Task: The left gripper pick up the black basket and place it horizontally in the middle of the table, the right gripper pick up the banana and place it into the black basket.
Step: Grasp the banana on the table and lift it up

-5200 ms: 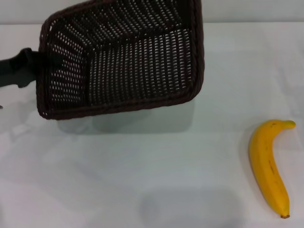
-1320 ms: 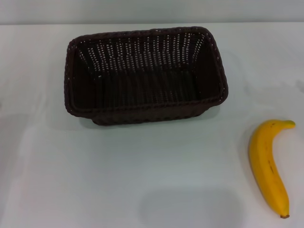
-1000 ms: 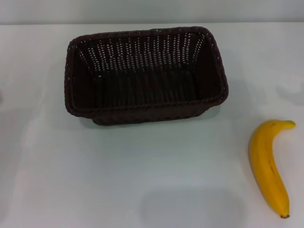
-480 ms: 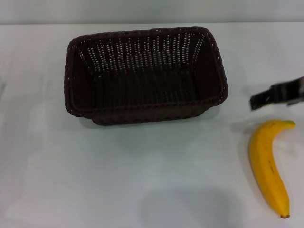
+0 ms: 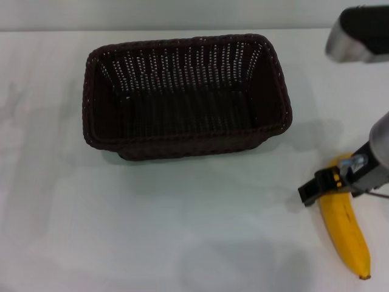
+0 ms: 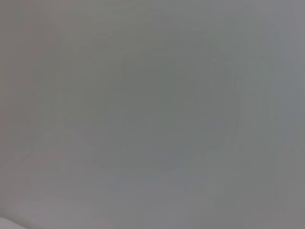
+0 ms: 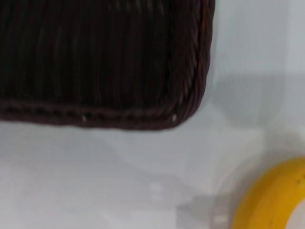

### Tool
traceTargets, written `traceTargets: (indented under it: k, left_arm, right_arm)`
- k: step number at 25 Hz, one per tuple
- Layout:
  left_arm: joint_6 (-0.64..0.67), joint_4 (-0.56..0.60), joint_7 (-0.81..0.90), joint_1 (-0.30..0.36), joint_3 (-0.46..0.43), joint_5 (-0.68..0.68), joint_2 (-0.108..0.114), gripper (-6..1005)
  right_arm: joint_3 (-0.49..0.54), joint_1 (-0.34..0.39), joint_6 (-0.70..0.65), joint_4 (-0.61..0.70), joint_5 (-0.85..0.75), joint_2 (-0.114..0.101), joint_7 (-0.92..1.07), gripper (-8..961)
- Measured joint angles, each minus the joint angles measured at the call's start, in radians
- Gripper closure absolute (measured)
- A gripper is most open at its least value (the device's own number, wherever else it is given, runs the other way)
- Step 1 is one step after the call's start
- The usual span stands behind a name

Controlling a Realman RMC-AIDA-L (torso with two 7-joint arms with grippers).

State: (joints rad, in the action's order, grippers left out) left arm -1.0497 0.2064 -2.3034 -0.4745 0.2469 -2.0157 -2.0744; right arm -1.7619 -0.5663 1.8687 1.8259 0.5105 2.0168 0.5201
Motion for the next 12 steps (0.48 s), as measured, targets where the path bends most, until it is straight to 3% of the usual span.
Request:
traceTargets:
  k: [12]
  left_arm:
    - [0.001,-0.015,-0.016,-0.005,0.002,-0.03,-0.001,122]
  right_arm:
    - [-0.06,0.005,-0.028,-0.107,-0.053,0.001,0.01,136]
